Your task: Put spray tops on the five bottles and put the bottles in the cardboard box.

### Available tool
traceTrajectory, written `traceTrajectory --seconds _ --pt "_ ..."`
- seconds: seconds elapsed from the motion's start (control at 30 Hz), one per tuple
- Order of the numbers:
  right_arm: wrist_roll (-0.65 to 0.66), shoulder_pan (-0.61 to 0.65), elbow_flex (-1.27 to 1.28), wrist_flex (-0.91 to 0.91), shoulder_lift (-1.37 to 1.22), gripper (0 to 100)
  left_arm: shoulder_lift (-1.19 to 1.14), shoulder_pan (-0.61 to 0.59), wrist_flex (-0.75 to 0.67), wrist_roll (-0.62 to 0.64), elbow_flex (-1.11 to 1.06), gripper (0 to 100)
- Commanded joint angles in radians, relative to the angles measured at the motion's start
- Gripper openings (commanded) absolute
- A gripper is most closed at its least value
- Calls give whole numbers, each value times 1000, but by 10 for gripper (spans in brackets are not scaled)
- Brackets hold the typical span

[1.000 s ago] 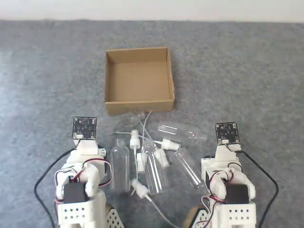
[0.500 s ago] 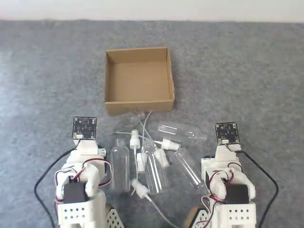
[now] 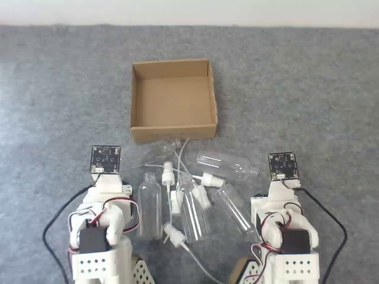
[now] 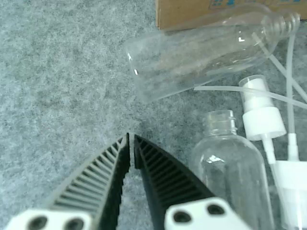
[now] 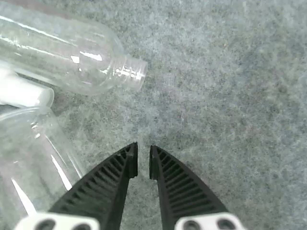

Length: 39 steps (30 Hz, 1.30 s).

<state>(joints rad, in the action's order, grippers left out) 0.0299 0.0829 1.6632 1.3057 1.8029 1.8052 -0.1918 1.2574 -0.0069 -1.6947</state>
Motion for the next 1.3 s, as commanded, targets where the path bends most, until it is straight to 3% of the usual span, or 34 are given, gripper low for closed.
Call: traceTrajectory --seconds 0.0,0.8,1.27 --pt "12 -8 21 5 13 28 15 0 3 -5 10 13" --pt "11 -2 21 5 13 29 15 2 3 -8 10 14" --pt "8 -12 21 -8 13 28 17 -6 -109 -9 136 15"
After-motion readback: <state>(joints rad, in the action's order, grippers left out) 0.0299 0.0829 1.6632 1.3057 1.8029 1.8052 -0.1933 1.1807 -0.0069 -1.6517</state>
